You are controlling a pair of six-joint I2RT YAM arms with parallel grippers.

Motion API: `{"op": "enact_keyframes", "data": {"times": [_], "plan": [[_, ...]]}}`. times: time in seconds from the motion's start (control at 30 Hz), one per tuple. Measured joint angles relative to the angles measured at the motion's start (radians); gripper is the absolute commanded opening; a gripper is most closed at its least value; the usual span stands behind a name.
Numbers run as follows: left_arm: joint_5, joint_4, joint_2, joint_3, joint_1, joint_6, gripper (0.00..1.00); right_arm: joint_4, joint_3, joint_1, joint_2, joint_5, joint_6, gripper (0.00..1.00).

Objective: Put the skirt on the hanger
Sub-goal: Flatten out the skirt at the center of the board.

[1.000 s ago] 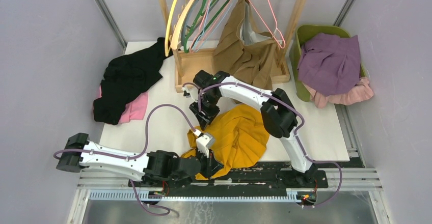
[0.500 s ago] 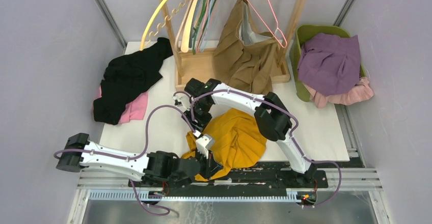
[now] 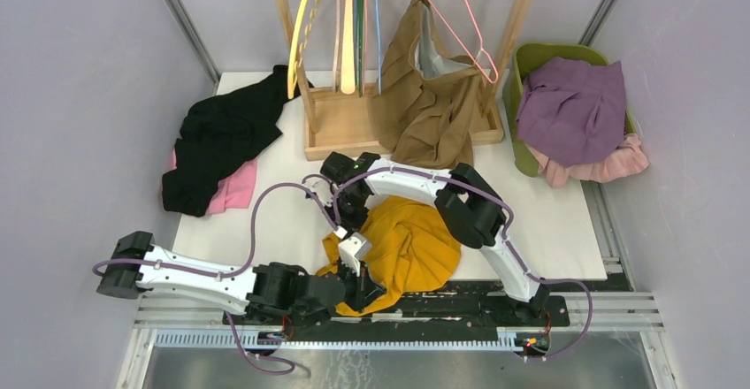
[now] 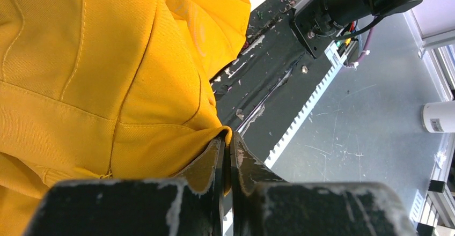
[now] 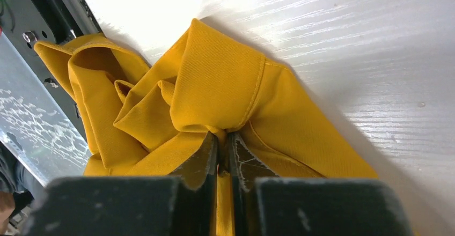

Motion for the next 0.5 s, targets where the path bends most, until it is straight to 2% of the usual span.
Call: {"op": "enact_keyframes", "data": {"times": [0.07, 0.33, 0.5], "plan": [[-0.002, -0.007, -0.001, 0.0, 0.0, 0.0, 0.11, 0.021, -0.021, -0.004, -0.01, 0.002, 0.012, 0.01], [-0.051, -0.111, -0.07, 0.002, 0.0, -0.018, 0.13, 0.185, -0.201, -0.065, -0.15, 0.084, 0.093, 0.01], [-0.119, -0.22, -0.141, 0.006, 0.0, -0.072, 0.14, 0.251, -0.321, -0.122, -0.288, 0.19, 0.135, 0.01]]}}
